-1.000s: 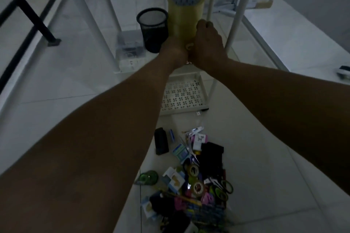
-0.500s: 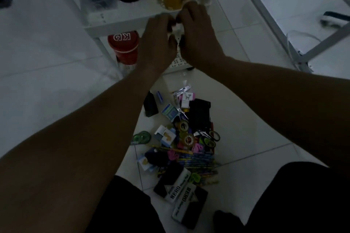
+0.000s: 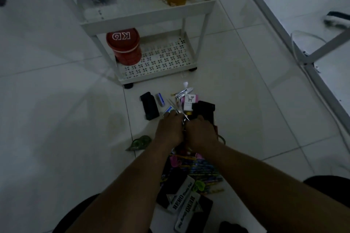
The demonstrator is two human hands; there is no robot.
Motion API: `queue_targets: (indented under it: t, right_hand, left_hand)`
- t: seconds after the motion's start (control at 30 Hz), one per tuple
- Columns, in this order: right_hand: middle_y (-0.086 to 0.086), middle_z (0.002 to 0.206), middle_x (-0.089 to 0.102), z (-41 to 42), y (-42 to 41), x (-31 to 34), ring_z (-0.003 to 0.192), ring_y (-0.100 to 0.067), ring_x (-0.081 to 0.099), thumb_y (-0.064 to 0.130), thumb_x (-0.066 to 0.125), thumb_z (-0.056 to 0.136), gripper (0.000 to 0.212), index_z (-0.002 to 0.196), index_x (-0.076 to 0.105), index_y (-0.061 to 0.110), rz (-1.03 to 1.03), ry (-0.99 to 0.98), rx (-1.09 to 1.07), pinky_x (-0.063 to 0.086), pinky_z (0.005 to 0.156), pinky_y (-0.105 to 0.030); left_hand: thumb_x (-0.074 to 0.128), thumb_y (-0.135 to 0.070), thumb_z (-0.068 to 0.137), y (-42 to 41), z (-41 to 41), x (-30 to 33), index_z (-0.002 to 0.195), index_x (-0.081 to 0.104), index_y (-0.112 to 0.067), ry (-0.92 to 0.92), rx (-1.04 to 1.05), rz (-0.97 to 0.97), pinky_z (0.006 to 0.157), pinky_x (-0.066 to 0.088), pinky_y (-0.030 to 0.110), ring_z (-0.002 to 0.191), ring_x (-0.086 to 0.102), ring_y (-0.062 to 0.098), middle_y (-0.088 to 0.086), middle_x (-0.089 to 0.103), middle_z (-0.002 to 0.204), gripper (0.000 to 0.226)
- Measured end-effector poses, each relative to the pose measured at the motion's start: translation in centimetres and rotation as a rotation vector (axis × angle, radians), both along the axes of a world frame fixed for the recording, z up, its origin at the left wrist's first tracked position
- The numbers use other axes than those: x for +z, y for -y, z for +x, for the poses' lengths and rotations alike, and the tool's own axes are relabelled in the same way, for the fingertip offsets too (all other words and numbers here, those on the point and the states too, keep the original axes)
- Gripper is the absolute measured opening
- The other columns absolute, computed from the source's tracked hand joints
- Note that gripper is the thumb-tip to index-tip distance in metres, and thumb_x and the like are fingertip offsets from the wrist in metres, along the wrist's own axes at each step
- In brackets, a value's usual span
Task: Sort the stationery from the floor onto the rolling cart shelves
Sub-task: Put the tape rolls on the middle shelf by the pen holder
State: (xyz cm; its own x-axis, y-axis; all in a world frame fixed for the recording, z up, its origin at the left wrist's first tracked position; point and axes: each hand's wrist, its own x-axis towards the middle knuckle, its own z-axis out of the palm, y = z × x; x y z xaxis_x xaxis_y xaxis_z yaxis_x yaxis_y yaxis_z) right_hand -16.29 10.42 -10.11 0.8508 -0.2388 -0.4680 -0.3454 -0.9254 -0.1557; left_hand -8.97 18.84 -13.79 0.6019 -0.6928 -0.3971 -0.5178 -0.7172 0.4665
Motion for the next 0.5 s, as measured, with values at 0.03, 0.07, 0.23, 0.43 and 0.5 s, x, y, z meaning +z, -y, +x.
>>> queue_targets:
  t: [0.03, 0.07, 0.23, 0.43, 0.5]
  right_hand:
    - [-0.009, 0.112, 0.064, -0.4, -0.3, -0.4, 0.114, -0.032, 0.046, 0.035, 0.061, 0.086, 0.035, 0.112, 0.062, 0.012, -0.058, -0.004, 0.024, 0.039, 0.09, -0.04]
    - [-0.006, 0.118, 0.063, -0.7, -0.6, -0.8, 0.118, -0.031, 0.042, 0.044, 0.061, 0.084, 0.047, 0.12, 0.06, 0.013, -0.105, -0.008, 0.049, 0.035, 0.097, -0.043]
    - [-0.002, 0.136, 0.051, -2.6, -1.3, -1.8, 0.128, -0.028, 0.028, 0.057, 0.052, 0.085, 0.061, 0.132, 0.052, 0.018, -0.16, 0.069, 0.172, 0.019, 0.102, -0.046]
    - [-0.009, 0.136, 0.048, -3.2, -1.2, -2.2, 0.127, -0.028, 0.03, 0.055, 0.05, 0.088, 0.062, 0.13, 0.049, 0.009, -0.16, 0.116, 0.196, 0.019, 0.1, -0.046]
    - [-0.013, 0.136, 0.047, -3.5, -1.5, -2.2, 0.125, -0.03, 0.033, 0.056, 0.049, 0.088, 0.066, 0.132, 0.044, 0.006, -0.174, 0.091, 0.19, 0.021, 0.1, -0.047]
  left_hand:
    - [0.059, -0.015, 0.087, 0.0, -0.4, -0.4, 0.126, 0.054, -0.019, 0.027, -0.019, 0.0, 0.09, 0.043, 0.04, 0.116, 0.043, 0.031, 0.009, 0.047, 0.124, 0.04]
    - [0.057, -0.017, 0.088, -0.1, -0.7, -0.7, 0.126, 0.053, -0.019, 0.04, -0.032, 0.006, 0.09, 0.042, 0.041, 0.116, 0.043, 0.03, 0.009, 0.047, 0.124, 0.039]
    - [0.055, -0.022, 0.089, -0.6, -1.8, -1.7, 0.131, 0.046, -0.019, 0.094, -0.061, 0.086, 0.1, 0.036, 0.044, 0.125, 0.037, 0.03, 0.008, 0.041, 0.133, 0.043]
    - [0.056, -0.023, 0.089, -0.9, -1.7, -1.8, 0.126, 0.05, -0.022, 0.051, -0.021, 0.045, 0.1, 0.037, 0.044, 0.124, 0.039, 0.028, 0.005, 0.045, 0.13, 0.037]
    - [0.058, -0.02, 0.086, -1.1, -1.5, -1.7, 0.125, 0.05, -0.021, 0.046, -0.016, 0.046, 0.097, 0.038, 0.042, 0.121, 0.04, 0.027, 0.005, 0.046, 0.128, 0.04]
